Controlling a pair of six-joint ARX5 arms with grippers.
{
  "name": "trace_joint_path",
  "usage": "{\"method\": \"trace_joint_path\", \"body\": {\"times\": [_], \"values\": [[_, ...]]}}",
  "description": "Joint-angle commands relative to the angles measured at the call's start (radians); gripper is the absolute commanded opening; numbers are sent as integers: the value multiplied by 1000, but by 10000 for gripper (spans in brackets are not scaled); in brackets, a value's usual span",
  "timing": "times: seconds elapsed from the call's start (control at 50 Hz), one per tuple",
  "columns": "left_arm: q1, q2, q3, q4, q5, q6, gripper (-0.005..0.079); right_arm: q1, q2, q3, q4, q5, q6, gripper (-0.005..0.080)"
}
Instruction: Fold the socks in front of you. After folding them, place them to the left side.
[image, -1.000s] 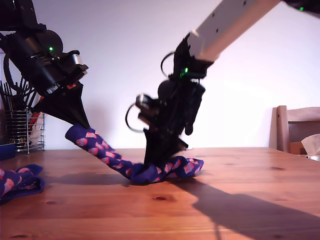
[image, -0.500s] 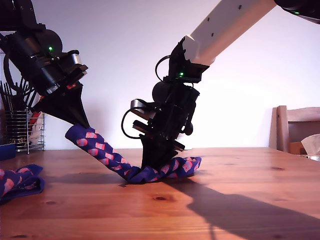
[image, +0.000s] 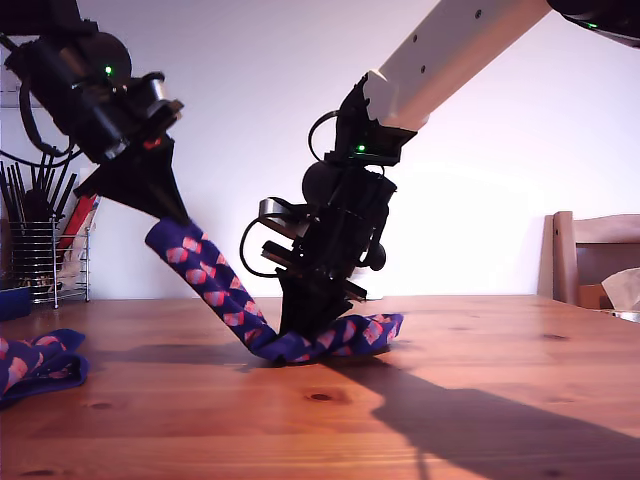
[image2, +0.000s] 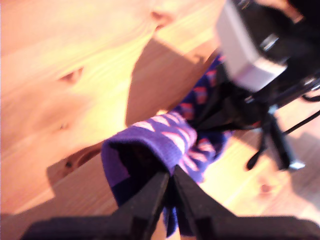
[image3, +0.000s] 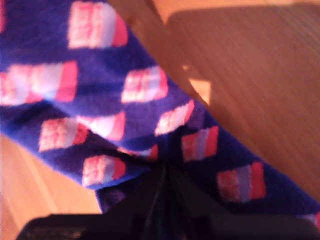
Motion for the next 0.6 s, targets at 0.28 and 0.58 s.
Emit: {"method": "trace_joint_path", "body": {"times": [0.28, 0.58], "values": [[-58, 10, 3, 68, 77, -33, -20, 28, -8, -8, -4, -13, 5, -11], [-88, 10, 5, 69, 76, -39, -19, 29, -24, 85, -45, -7, 5, -11]]}}
